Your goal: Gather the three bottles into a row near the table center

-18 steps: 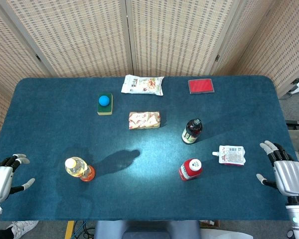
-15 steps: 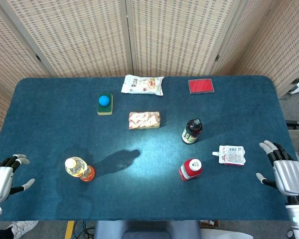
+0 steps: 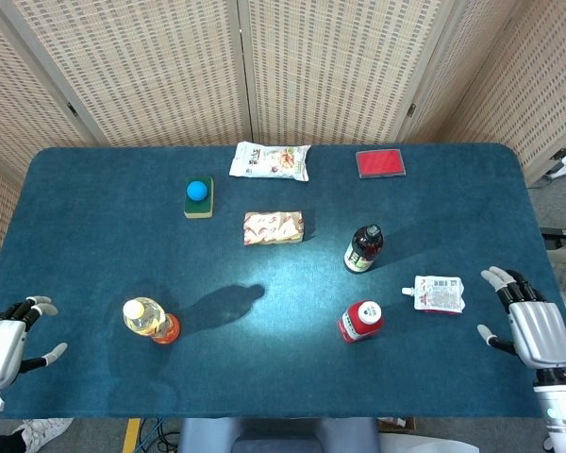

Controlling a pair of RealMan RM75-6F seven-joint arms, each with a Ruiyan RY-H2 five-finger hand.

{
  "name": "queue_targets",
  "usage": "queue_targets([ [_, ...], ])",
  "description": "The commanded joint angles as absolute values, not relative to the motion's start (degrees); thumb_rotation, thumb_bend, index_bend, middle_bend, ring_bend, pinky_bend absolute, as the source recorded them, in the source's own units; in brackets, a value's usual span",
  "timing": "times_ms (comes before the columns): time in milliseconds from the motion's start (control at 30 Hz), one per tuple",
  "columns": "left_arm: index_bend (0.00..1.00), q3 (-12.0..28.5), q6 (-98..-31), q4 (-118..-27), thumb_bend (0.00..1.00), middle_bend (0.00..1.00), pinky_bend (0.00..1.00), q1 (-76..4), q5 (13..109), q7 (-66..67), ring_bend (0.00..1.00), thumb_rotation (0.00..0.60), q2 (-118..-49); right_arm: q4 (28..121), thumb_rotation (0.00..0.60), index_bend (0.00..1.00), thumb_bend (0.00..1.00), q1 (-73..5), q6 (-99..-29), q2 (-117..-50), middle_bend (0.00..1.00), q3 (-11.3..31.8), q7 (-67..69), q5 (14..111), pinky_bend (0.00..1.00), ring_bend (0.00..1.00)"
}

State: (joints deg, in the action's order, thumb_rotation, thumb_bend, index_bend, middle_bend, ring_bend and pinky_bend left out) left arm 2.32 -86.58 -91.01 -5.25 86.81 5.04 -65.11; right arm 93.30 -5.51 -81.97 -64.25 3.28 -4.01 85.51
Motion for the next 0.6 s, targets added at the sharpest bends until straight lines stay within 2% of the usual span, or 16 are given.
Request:
queue_targets([
  [33,0.41,2.30,-86.62,-91.13,0.06,0.32,0.54,-5.13,86.68,4.80,0.34,0.600,-64.98,92.79,0.600,0.18,0.21,-5.61,-82.34,-64.66,0.17,3.27,-3.53,86.04,0.36,0.12],
  [600,0.41,2.31,-85.39,-91.25,0.06,0.32,0.54,-5.32,85.76,4.62,0.34,0.600,-64.80,89.28,0.600,0.18,0.13,-9.28,-79.81,-69.09,0.18,1.83,-1.35,91.70,0.37,0.13],
])
